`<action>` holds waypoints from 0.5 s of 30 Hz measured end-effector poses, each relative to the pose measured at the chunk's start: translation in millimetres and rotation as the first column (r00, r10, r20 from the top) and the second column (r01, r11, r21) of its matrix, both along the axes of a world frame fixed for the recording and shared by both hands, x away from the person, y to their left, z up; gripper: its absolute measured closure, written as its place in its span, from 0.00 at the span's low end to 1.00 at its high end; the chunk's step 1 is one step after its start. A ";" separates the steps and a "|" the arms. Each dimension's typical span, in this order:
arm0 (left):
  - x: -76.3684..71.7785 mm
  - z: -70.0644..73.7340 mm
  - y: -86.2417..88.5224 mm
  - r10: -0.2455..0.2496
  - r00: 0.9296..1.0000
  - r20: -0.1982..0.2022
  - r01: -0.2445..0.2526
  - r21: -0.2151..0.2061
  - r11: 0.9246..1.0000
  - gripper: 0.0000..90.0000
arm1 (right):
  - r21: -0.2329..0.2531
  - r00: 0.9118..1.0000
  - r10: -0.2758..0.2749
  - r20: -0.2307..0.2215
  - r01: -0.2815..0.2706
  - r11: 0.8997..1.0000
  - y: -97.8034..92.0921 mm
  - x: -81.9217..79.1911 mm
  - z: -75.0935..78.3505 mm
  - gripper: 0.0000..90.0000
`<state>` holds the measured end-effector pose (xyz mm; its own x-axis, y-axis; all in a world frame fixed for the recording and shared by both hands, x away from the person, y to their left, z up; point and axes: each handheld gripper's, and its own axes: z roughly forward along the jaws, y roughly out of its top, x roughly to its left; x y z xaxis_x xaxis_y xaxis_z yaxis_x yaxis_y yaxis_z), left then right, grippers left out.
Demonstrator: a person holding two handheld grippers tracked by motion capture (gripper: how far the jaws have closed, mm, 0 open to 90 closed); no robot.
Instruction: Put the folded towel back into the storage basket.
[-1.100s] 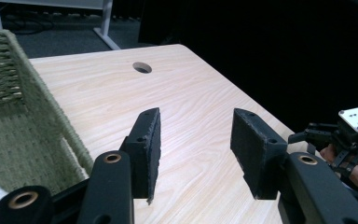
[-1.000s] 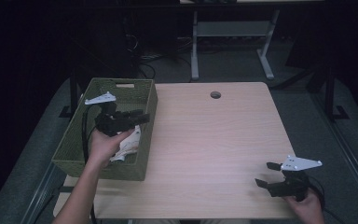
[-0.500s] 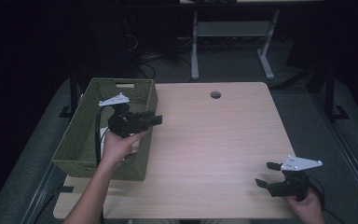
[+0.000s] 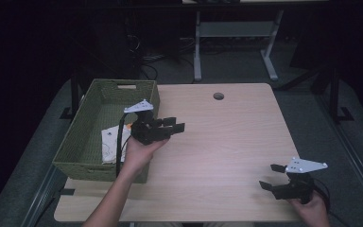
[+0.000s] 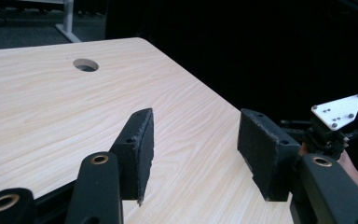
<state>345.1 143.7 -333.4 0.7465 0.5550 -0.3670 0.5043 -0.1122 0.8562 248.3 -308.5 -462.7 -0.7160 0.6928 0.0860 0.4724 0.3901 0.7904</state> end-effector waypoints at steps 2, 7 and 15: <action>0.3 -1.8 -5.5 -0.007 1.000 -0.008 0.007 -0.004 1.000 0.51 | 0.001 1.000 -0.002 -0.003 0.002 1.000 -0.1 -0.5 0.4 0.20; 0.0 -7.3 -17.3 -0.019 1.000 -0.017 0.019 -0.004 1.000 0.49 | 0.002 1.000 -0.001 0.000 0.001 1.000 -0.3 -0.5 0.5 0.20; -1.2 -18.0 -41.3 -0.039 0.999 -0.025 0.039 -0.004 0.999 0.46 | 0.005 1.000 -0.003 0.003 0.003 1.000 -1.6 -1.2 1.2 0.20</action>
